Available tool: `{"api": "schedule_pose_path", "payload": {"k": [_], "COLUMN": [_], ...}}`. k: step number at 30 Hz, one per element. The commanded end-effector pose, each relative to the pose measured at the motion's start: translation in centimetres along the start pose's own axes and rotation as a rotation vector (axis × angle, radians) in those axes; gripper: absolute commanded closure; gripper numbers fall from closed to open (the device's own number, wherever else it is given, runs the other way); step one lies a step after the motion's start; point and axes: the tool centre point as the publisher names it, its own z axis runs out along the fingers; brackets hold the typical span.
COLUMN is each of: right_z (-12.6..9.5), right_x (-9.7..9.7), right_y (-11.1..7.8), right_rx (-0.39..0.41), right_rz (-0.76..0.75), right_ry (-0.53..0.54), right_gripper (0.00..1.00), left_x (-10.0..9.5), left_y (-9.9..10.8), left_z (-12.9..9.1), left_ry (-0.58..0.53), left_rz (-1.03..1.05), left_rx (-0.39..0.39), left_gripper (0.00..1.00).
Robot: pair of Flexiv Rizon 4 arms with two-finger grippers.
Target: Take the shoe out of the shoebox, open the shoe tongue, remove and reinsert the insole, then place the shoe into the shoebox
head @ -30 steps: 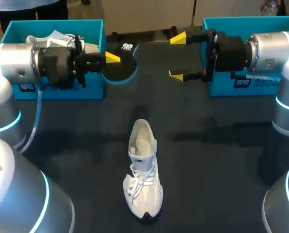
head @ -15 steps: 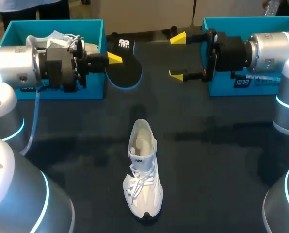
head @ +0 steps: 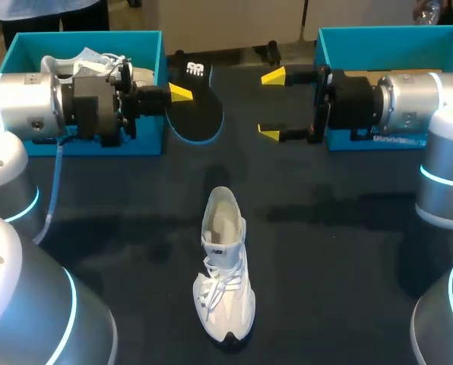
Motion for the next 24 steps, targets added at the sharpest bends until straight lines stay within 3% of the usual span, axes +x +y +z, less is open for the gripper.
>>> {"api": "schedule_pose_path", "payload": {"k": [1,11,24], "right_z": [0.5,0.6,2.5], "right_x": [0.0,0.0,-0.5], "right_y": [-0.1,-0.1,0.6], "right_rx": [-0.006,-0.006,0.107], "right_rz": [0.0,-0.011,-0.152], "right_ry": [-0.002,-0.013,-0.12], "right_gripper": [0.0,0.0,0.0], "left_x": [0.9,2.1,2.7], "left_y": [0.8,2.2,2.6], "left_z": [1.1,3.3,4.3], "left_ry": [-0.043,-0.045,-0.022], "left_rz": [0.044,0.101,0.099], "left_rx": [0.023,-0.031,-0.031], "left_gripper": [1.0,1.0,1.0]}}
